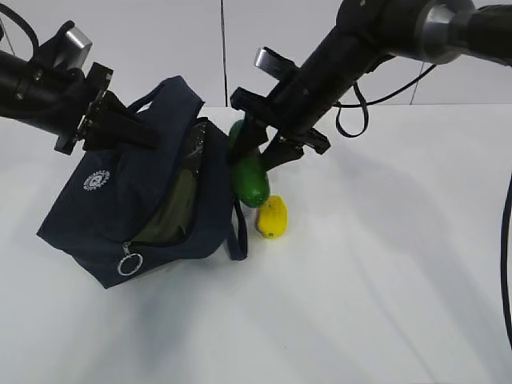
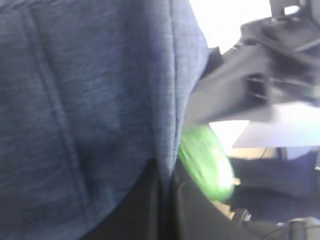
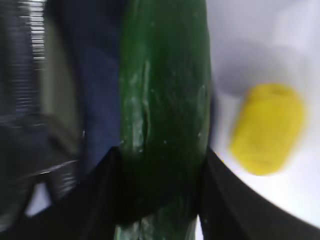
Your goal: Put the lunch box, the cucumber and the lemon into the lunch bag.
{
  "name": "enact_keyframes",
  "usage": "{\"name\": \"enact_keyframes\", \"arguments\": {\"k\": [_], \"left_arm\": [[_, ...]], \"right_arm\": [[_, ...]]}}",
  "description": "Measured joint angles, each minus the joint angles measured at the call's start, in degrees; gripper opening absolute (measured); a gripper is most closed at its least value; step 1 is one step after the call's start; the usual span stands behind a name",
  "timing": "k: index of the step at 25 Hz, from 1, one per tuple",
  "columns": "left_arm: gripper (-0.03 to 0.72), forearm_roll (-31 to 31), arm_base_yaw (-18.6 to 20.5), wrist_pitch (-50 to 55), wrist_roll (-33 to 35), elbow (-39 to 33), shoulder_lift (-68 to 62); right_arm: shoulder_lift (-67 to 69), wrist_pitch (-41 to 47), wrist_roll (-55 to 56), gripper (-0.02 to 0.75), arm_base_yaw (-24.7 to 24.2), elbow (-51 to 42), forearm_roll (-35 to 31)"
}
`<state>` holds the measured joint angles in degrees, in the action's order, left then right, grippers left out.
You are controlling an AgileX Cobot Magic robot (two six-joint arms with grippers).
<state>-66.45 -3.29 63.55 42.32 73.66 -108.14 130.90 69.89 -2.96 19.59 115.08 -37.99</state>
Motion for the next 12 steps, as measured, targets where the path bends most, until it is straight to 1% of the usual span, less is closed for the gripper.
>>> {"name": "enact_keyframes", "arguments": {"k": [3,6,9,10,12], "left_arm": [[-0.006,-0.8,0.0,0.0,0.0,0.0,0.0],[-0.006,-2.7,0.0,0.0,-0.1,0.0,0.0],[-0.006,-3.9,0.0,0.0,-0.1,0.0,0.0],[-0.006,-4.4,0.0,0.0,-0.1,0.0,-0.1],[-0.006,-5.3,0.0,0.0,-0.1,0.0,-0.2]], "right_arm": [[0.0,0.0,-2.5,0.323,0.0,0.1,-7.0],[0.0,0.0,-3.2,0.323,0.0,0.1,-10.9],[0.0,0.0,-5.0,0.323,0.0,0.1,-16.8],[0.0,0.0,-5.4,0.323,0.0,0.1,-18.0],[0.0,-0.1,-5.9,0.323,0.1,0.1,-18.6]]}}
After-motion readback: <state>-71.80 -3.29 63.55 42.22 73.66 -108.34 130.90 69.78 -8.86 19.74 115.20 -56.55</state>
